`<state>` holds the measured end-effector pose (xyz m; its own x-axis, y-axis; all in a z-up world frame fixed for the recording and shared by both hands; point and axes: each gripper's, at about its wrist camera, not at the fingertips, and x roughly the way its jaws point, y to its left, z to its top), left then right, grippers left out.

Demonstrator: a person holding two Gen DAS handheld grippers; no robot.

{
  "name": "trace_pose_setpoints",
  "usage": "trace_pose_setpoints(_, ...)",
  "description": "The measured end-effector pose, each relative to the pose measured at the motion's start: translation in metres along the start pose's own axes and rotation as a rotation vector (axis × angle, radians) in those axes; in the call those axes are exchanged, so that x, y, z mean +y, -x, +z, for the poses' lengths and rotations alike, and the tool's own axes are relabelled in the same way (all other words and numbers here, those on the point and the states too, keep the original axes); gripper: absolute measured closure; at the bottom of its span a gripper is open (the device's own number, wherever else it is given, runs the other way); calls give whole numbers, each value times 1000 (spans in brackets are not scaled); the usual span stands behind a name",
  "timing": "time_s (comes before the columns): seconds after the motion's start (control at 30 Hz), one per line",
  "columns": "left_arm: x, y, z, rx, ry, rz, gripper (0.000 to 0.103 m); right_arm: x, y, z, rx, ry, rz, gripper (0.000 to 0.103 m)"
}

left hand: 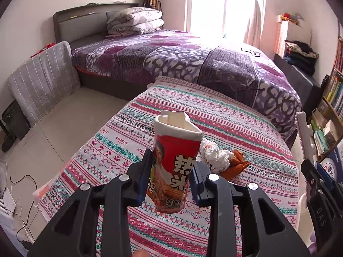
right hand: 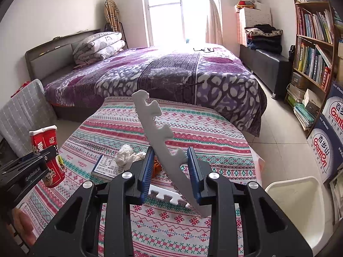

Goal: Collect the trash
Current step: 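Lift the red cup and foam strip and carry both toward the white bin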

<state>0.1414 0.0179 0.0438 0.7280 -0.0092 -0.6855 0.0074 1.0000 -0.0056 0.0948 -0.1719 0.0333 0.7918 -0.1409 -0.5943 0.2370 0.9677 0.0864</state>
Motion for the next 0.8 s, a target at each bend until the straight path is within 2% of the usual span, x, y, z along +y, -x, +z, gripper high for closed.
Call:
trace_pose_setpoints(0.37,-25,20,-1,-65,-34,-14,70,-19,9,0,-9,-16,-39,73)
trace_pose_setpoints(0.8,-59,27,-8,-76,-81,-54,70,-52,20,-1,-13,-46,-93,73)
